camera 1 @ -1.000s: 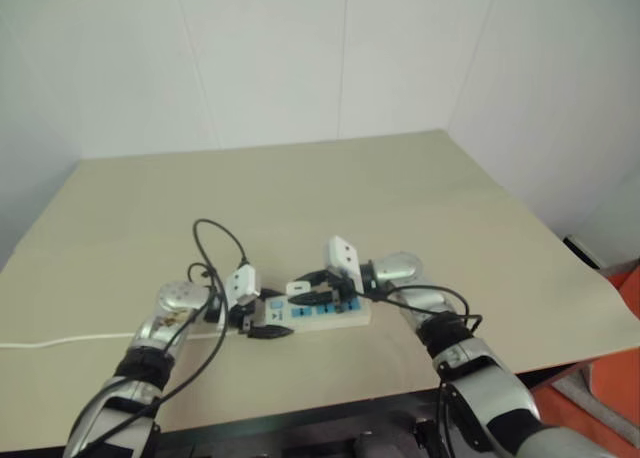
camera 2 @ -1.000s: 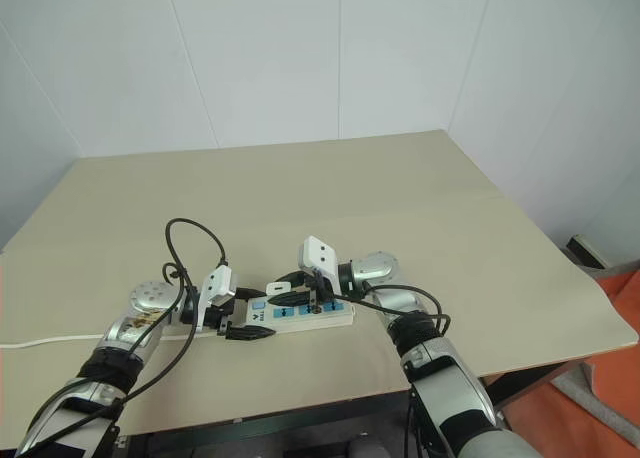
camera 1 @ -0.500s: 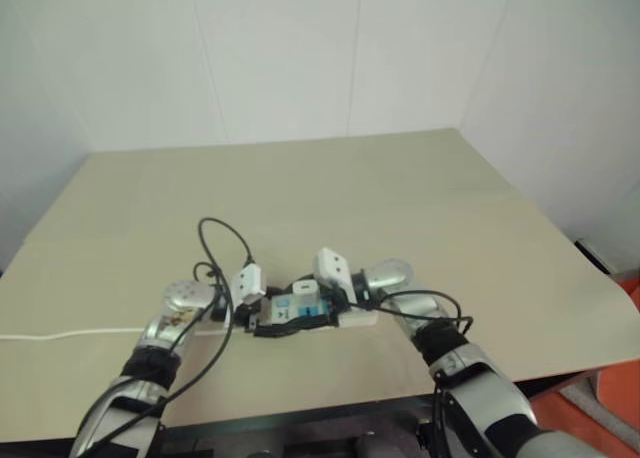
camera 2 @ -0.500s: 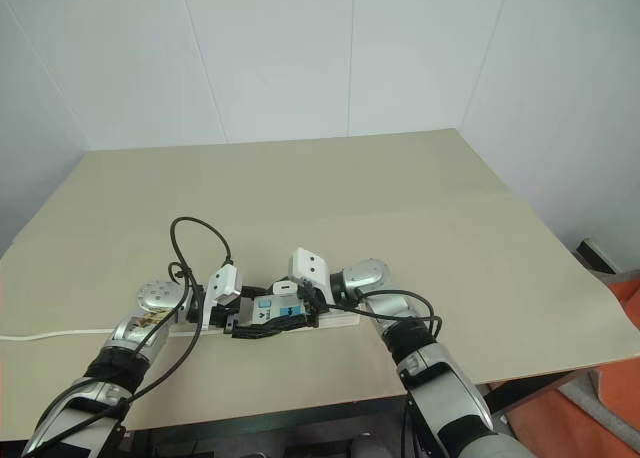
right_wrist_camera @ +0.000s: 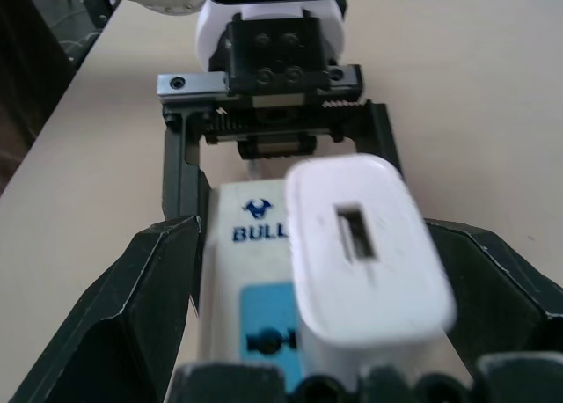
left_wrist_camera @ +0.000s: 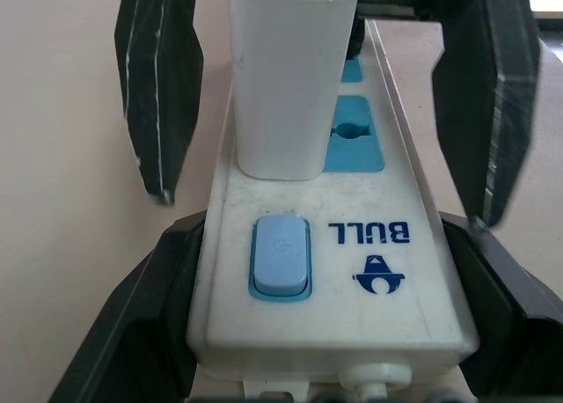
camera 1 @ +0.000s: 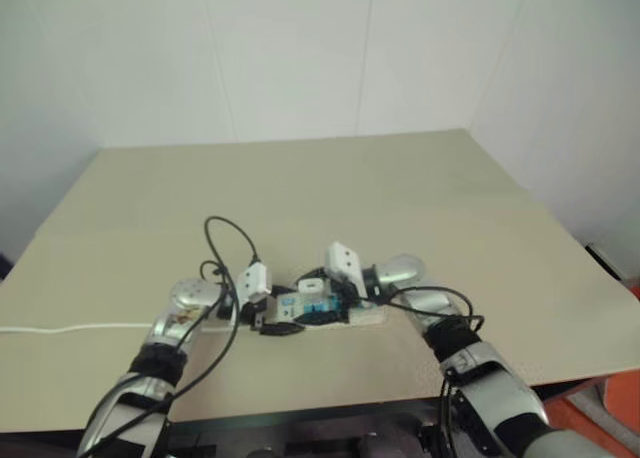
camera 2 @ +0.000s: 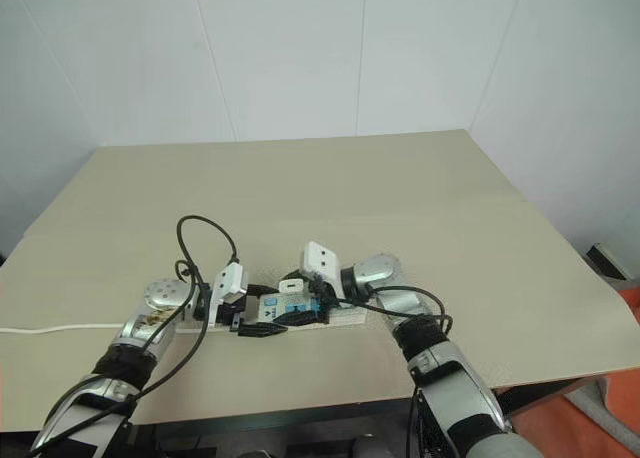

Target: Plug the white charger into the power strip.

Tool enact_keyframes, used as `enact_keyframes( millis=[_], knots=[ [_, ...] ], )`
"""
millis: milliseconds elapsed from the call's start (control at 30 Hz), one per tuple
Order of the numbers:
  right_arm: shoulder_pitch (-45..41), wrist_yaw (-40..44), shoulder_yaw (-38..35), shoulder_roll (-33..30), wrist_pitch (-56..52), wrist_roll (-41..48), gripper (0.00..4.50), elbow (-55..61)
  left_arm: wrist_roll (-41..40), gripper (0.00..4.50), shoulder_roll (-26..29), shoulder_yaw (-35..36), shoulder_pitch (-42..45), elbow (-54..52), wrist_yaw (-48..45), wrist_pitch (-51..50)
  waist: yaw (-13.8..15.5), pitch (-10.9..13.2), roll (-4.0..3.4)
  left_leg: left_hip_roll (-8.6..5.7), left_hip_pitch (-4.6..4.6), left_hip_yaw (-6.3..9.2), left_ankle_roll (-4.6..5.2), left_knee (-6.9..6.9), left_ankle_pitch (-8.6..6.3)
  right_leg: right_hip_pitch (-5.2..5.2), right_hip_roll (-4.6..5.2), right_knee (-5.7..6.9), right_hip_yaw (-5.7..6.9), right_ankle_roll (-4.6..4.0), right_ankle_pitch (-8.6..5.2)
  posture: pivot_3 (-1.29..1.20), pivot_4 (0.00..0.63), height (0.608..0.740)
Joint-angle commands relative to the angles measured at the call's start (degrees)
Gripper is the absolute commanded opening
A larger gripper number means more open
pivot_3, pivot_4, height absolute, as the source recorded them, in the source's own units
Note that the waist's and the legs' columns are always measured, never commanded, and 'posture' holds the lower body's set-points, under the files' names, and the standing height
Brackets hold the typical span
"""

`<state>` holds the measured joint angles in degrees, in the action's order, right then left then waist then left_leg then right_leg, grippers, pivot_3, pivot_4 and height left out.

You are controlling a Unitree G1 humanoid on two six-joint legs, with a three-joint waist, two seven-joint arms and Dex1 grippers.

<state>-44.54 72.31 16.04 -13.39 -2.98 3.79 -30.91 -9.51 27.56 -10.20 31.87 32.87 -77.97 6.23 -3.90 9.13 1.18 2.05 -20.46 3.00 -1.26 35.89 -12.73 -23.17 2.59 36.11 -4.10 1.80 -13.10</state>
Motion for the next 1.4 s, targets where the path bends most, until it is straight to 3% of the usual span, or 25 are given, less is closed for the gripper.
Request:
enact_keyframes(
  millis=[33,100,333,533,700,1000,1400],
  knots=[
    [-0.07,1.51,-3.05,-3.39,-1.79,3.53,4.46,6.18,1.97,4.06,0.03,-0.75,-0.71,3.49,1.22,-0.98,0.01,0.02,-0.02,0.00,0.00,0.00,0.00,0.00,0.00,0.00,0.00,0.00,0.00,0.00,0.00,0.00,0.150,0.740],
    [0.65,1.73,-3.95,-5.60,-2.77,4.42,4.46,8.66,0.77,4.49,-0.07,0.22,-0.29,3.16,0.71,-1.39,-0.02,0.08,-0.02,0.00,-0.09,0.02,0.00,0.01,0.00,-0.06,0.00,-0.01,0.01,0.00,0.00,0.00,0.150,0.740],
    [3.77,1.62,-6.35,-11.43,-5.82,7.08,4.46,15.38,-2.03,4.49,2.30,2.80,-1.69,-4.75,-1.71,-0.61,-0.03,0.14,0.00,-0.01,-1.10,0.02,0.00,0.08,0.01,-1.07,-0.01,0.06,0.00,0.01,0.05,0.00,0.150,0.740],
    [6.75,1.26,-9.67,-16.72,-8.05,10.01,4.46,20.66,-9.60,4.49,9.49,7.02,-6.15,-19.88,-5.16,-8.46,0.10,0.73,0.05,0.00,-1.65,0.04,0.00,0.13,0.01,-1.49,0.00,-0.01,0.02,-0.02,0.06,0.00,0.150,0.740],
    [10.03,1.04,-13.92,-22.70,-8.76,12.39,4.46,23.73,-15.47,4.49,14.49,13.21,-7.32,-28.66,-2.33,-15.75,0.84,1.08,0.11,-0.02,-1.84,0.05,0.00,0.22,0.01,-1.61,0.03,-0.03,0.05,-0.01,0.06,0.00,0.150,0.740],
    [17.23,-0.79,-21.24,-30.83,-10.77,15.83,4.46,28.58,-17.23,4.49,18.34,18.96,-11.60,-33.52,2.89,-19.40,1.11,1.19,0.14,0.00,-1.82,0.01,0.00,0.27,0.01,-1.62,0.02,-0.01,0.04,-0.01,0.06,0.00,0.150,0.740],
    [22.27,-5.79,-23.87,-32.62,-10.81,16.34,4.46,31.47,-17.84,4.49,17.29,18.59,-14.42,-35.52,6.36,-20.49,1.30,1.27,0.26,-0.01,-1.85,0.00,-0.01,0.51,0.01,-1.57,0.02,0.05,0.03,-0.01,0.14,0.00,0.150,0.740]
  ],
)
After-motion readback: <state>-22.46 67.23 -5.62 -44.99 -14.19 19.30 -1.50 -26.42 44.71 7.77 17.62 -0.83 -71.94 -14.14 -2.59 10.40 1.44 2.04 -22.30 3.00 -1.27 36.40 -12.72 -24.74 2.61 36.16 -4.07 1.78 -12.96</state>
